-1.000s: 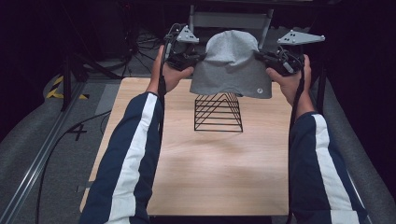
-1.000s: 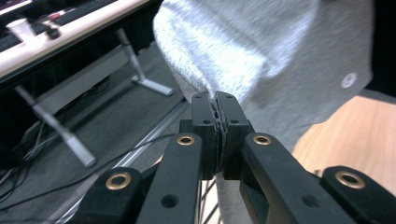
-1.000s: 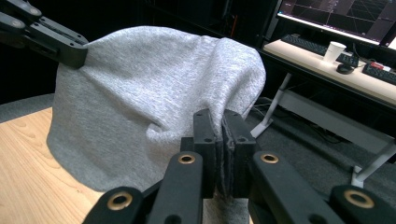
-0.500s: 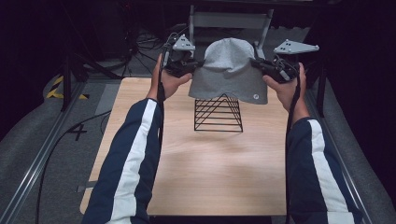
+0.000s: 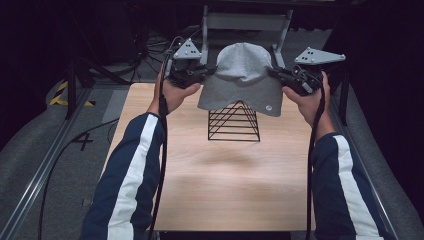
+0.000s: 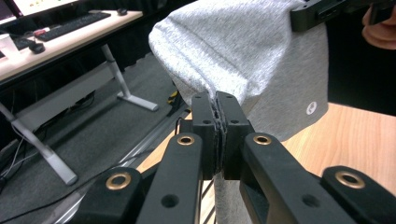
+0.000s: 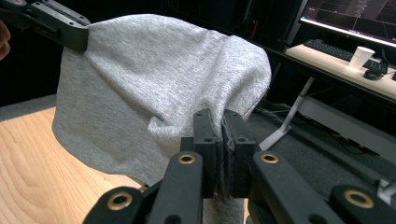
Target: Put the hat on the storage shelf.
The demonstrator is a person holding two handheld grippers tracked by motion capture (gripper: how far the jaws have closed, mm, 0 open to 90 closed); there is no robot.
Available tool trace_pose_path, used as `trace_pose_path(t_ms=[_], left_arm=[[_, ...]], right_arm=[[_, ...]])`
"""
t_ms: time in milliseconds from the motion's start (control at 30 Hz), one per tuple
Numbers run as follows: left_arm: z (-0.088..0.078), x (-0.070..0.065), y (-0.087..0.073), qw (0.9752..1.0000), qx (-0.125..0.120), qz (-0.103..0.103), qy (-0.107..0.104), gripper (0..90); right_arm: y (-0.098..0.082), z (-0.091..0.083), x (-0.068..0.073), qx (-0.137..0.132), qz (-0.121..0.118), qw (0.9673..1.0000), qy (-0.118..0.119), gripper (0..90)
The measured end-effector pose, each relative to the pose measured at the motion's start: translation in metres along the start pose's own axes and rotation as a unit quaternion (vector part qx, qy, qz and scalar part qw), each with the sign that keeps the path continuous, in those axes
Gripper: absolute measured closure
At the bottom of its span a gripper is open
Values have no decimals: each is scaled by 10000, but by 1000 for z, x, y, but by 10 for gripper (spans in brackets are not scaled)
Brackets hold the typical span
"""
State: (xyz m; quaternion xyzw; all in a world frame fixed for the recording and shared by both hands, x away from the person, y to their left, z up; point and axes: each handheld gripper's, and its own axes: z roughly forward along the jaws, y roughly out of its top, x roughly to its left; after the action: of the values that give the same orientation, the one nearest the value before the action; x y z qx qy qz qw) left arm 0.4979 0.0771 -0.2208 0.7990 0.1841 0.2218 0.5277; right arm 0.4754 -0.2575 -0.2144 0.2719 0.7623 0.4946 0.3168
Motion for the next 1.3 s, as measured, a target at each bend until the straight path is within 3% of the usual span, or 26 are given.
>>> trace_pose_path(t_ms=[133,267,433,633,767,1000,1100,1233,1300], left_arm=[[-3,-2,-5,10000,1,58,-45,878],[-2,-3,-15,9999,-58,-51,-130,878],[10,-7,-32,9997,153,-81,-152,878],[29,-12,-54,9991,338,-150,-204,877],[40,-18,-72,9984,374,-301,-303,877],[43,-24,-88,9986,323,-275,-301,877],[41,-26,-93,9986,186,-344,-367,877],[42,-29,-104,9988,327,-245,-264,877],[42,-29,-108,9988,278,-330,-241,870]], right_arm=[[0,-2,4,-18,-3,10000,42,860],[-5,-1,6,-3,-33,10000,86,860],[-16,0,8,28,-43,9999,160,859],[-36,6,3,100,99,9997,207,859],[-58,13,4,249,177,9991,293,859],[-84,18,6,369,300,9982,370,859],[-95,19,10,446,325,9977,404,859],[-107,23,13,522,408,9967,464,859],[-110,24,14,466,431,9968,482,854]])
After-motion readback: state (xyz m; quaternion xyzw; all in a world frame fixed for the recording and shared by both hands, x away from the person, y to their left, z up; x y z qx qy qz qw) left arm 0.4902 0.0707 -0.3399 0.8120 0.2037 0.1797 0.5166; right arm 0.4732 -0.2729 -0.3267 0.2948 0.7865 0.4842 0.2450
